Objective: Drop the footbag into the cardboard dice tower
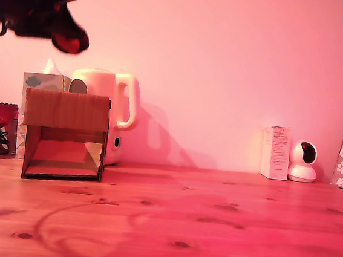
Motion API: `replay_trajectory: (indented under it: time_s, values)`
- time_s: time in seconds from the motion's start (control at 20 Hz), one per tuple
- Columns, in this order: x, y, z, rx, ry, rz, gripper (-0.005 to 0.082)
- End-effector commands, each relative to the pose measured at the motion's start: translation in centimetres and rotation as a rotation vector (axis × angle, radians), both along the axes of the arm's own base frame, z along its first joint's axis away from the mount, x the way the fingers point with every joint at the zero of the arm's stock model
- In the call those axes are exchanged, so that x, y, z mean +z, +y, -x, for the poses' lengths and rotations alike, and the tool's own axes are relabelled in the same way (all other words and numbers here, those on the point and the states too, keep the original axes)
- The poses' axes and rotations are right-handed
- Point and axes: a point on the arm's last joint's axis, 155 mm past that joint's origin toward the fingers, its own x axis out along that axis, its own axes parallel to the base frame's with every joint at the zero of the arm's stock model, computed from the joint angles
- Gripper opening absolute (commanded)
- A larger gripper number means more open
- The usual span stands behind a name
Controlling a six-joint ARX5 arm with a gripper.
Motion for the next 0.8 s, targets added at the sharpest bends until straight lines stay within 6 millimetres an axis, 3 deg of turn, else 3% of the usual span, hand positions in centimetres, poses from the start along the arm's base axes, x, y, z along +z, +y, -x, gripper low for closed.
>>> replay_trajectory:
  time_s: [0.0, 0.15, 0.3, 0.75]
  values:
    - [2.0, 0.1, -0.8, 0.018, -0.073, -0.03, 0.0182]
    - [4.1, 1.0, -1.9, 0.073, -0.147, -0.076, 0.0182]
    - [4.9, 1.7, -3.7, 0.102, -0.172, -0.11, 0.0182]
    - [1.7, 1.0, -10.5, 0.105, -0.099, -0.131, 0.0182]
